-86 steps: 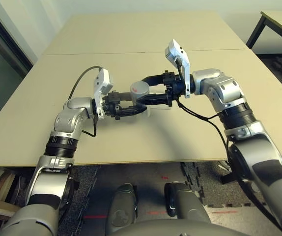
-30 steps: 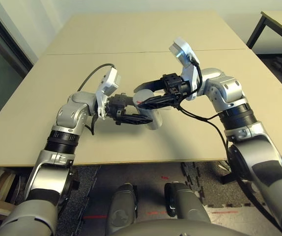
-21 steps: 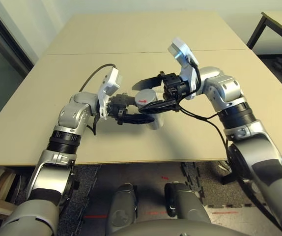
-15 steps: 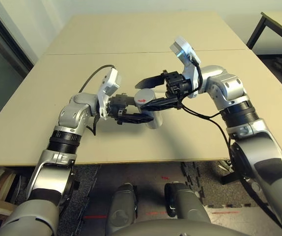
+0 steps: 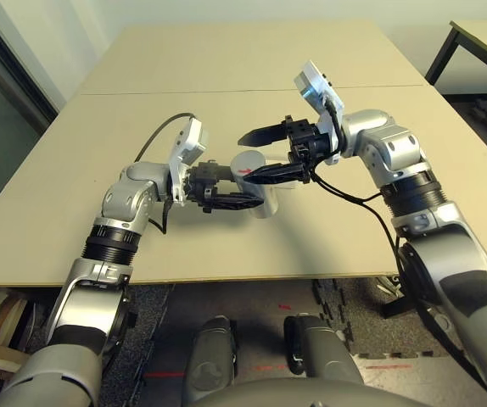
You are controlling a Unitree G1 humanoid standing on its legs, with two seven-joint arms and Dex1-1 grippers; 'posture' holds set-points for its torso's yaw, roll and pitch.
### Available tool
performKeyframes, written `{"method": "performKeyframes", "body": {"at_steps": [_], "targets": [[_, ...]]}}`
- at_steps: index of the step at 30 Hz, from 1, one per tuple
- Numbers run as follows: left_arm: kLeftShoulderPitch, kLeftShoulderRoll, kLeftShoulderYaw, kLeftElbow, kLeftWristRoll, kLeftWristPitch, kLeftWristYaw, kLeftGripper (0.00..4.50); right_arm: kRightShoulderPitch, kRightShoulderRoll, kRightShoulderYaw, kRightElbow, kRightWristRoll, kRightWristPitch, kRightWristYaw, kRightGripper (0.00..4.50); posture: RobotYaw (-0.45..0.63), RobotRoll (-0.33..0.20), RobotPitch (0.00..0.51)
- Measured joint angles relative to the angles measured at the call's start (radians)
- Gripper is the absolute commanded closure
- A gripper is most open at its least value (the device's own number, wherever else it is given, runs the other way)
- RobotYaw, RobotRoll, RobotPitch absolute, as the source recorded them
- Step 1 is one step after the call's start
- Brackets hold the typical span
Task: Pour the medicine from the bottle into the box.
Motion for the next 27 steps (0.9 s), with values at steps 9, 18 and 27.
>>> {"method": "performKeyframes", "body": {"at_steps": [9,18,27], "targets": [[0.000,0.008,0.003,0.041,0.003,-0.023,0.009,1.83,0.004,-0.110,-0.047,0.000,0.002,0.005,-0.021,0.00,-0.08,0.000,0.066],[0.000,0.010,0.022,0.099,0.017,-0.056,0.039,1.83,0.044,-0.189,-0.076,-0.033,0.006,0.045,-0.026,0.00,-0.09,0.000,0.063],[-0.018,-0.002,0.021,0.160,0.068,-0.099,0.065,1.83,0.046,-0.091,-0.035,-0.134,0.001,0.079,-0.100,0.00,-0.08,0.000,0.059]]}}
